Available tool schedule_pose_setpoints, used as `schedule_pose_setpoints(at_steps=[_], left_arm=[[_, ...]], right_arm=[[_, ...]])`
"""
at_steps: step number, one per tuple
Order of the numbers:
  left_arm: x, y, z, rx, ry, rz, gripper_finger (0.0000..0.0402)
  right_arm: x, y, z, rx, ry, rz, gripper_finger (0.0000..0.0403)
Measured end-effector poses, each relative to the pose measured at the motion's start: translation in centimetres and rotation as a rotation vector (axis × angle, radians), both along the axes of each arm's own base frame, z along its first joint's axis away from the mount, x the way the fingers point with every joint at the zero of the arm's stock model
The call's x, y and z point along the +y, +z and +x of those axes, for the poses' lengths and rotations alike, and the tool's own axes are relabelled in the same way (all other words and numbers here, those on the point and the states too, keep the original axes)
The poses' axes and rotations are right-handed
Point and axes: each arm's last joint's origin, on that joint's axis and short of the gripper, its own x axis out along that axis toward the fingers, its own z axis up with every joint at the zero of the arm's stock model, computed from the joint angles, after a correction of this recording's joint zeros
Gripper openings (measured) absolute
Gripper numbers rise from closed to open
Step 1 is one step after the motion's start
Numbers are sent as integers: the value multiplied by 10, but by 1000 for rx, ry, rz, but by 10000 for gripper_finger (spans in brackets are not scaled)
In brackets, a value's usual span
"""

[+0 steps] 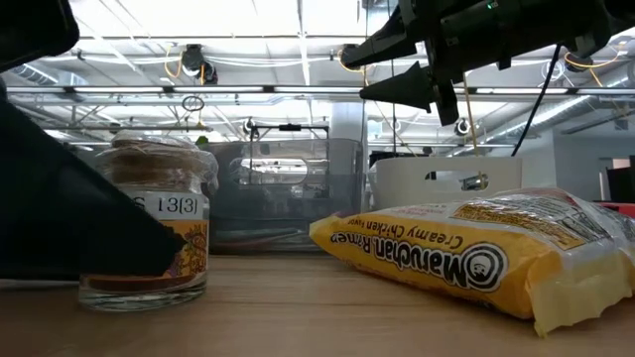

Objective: Pick & Place Food Item
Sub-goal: Put the brown bottle into the white bin

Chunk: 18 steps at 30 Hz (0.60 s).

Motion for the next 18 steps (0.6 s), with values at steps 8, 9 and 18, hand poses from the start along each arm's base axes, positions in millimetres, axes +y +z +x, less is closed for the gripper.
schedule_pose_setpoints(at_steps=[8,9,18], left_arm=[[0,-6,3,-3,-11,43,310],[1,-7,3,0,-12,44,310],[5,-8,6,37,-22,31,310]], right_arm=[[0,-1,0,10,0,-6,224],[0,-1,0,10,1,-7,224],[0,-1,0,15,2,-20,224]])
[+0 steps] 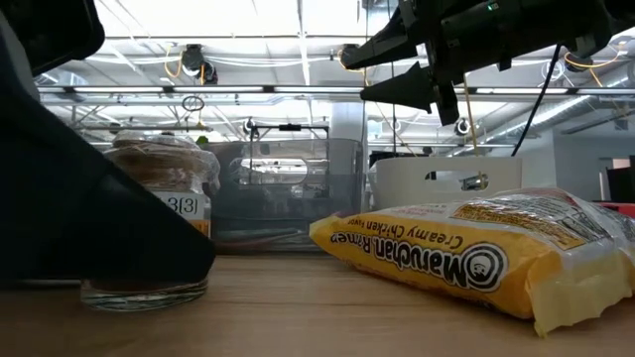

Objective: Pick & Place Food Item
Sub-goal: Put the brown bottle into the white bin

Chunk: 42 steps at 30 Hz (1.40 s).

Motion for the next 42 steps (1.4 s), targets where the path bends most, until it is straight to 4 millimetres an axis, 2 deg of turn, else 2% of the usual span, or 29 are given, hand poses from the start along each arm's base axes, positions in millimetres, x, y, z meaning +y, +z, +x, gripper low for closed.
schedule_pose_setpoints(at_steps=[25,36,42], left_arm=[[4,-4,-2,57,-7,33,307],[6,-5,-2,70,-11,61,220],[6,-5,-2,69,-11,58,204]], right_arm=[[-1,0,0,-1,-25,-4,224],[-3,0,0,-1,-32,-5,224],[-3,0,0,-2,-32,-5,224]])
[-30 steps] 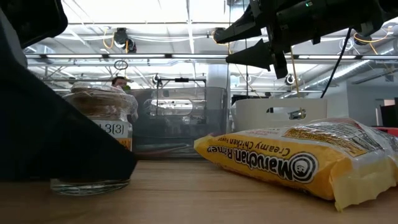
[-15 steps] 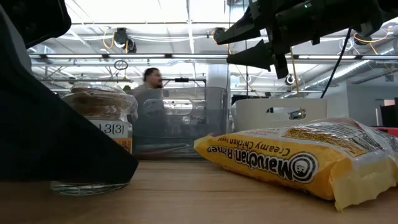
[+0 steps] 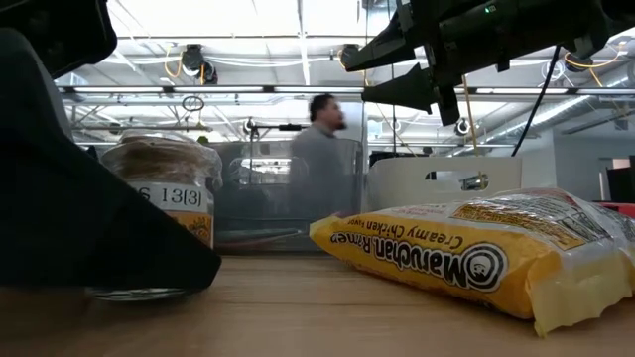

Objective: Pick & Place Food Item
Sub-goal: Put the brown bottle into the white bin

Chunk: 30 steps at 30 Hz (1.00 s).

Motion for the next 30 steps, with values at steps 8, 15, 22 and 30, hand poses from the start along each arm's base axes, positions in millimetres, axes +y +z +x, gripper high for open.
schedule_pose_setpoints(at_steps=[8,15,22,30], left_arm=[[2,2,3,8,9,-52,203],[5,34,8,74,-103,-86,203],[20,91,12,165,-278,-229,203],[52,193,3,-59,-297,-351,203]], right_arm=[[0,0,0,0,4,1,224],[1,1,1,-14,32,11,224],[4,9,2,-84,143,37,224],[7,44,-2,-336,305,-49,224]])
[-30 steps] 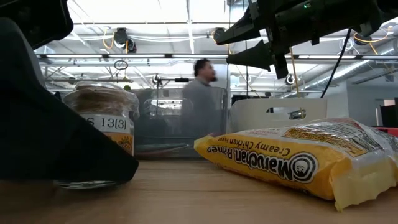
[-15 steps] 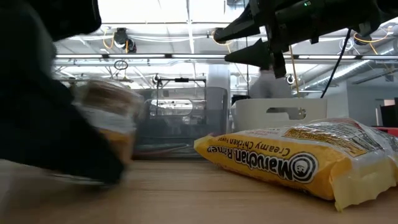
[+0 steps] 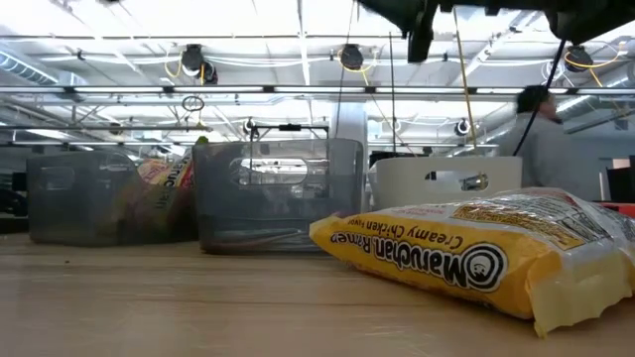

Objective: Pick & Place Food Item
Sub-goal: Put the brown bottle into the white bin

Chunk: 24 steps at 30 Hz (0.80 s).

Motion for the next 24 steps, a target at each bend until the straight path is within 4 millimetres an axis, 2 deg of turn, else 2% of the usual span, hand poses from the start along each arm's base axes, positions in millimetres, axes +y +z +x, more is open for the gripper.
schedule_pose_setpoints(at_steps=[4,8,12,15,20,24], left_arm=[[22,37,-7,-77,43,-89,203],[37,57,-11,-123,81,-155,203],[48,64,-7,-147,117,-192,203],[54,66,-3,-156,120,-227,202],[64,66,4,-147,104,-241,202],[74,64,9,-114,75,-223,202]], right_arm=[[-1,16,-8,-50,64,-67,224],[-3,35,-21,-86,121,-101,224],[-6,51,-31,-68,155,-124,224],[-5,66,-33,9,224,-176,224],[0,95,-22,192,337,-284,224],[-6,113,-10,227,418,-302,224]])
